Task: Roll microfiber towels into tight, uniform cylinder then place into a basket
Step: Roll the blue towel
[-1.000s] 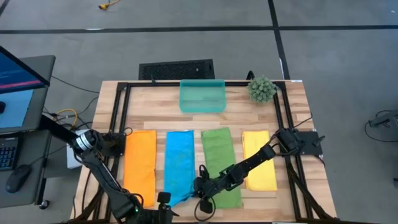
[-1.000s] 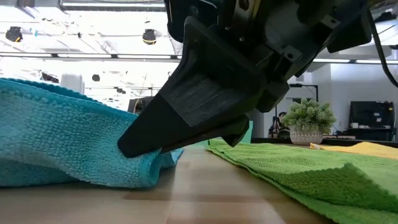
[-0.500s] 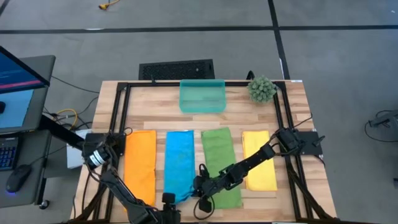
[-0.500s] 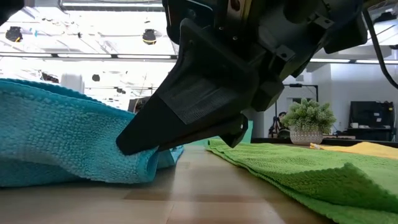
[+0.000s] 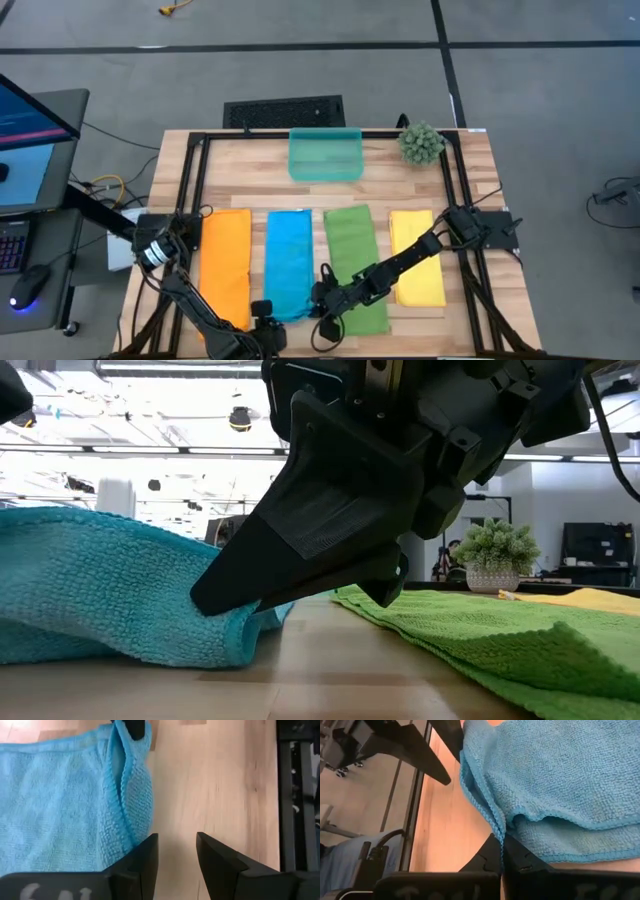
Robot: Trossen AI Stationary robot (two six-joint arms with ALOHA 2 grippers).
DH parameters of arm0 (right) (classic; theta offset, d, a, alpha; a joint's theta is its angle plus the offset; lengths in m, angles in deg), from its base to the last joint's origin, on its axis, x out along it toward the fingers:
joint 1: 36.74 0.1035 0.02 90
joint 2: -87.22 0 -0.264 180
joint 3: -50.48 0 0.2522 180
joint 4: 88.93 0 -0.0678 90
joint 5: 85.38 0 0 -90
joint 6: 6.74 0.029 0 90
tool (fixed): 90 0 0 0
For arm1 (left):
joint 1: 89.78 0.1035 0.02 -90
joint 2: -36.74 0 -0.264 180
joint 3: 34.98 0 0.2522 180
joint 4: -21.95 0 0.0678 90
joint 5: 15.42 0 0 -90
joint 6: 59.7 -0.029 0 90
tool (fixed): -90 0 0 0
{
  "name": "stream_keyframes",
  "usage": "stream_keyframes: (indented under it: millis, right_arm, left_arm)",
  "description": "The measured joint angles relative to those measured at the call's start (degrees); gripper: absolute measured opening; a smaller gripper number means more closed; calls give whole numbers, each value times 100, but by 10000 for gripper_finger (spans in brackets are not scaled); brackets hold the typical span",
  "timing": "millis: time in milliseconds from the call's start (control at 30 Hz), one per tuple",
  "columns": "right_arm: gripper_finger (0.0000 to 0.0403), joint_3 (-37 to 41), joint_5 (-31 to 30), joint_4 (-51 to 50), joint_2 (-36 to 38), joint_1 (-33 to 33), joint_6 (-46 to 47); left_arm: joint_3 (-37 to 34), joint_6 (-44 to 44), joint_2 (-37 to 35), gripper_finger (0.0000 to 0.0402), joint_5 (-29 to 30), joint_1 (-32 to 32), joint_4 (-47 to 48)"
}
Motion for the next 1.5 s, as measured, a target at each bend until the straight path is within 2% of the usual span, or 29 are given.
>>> stream_keyframes:
  millis: [267, 667, 867, 1033, 1267, 1500]
  right_arm:
    - [13, 0, 109, 0, 0, -2, 162]
    - [11, 0, 112, 8, 0, -2, 259]
    - [14, 0, 136, -1, 0, -51, 252]
    - [6, 0, 147, -68, 20, -63, 291]
    - [27, -2, 147, -462, 242, -59, 247]
    - [32, -2, 151, -560, 240, -129, -35]
  left_arm:
    - [629, 224, -6, 125, 70, -27, 1013]
    - [633, 816, -7, 125, 187, 13, 1965]
    - [600, 957, -8, 125, 193, 56, 1980]
    - [219, 1417, -7, 125, 188, 144, 1993]
    - [-161, 1982, -7, 125, 112, 129, 2002]
    - [-180, 2034, -7, 125, 52, 129, 1868]
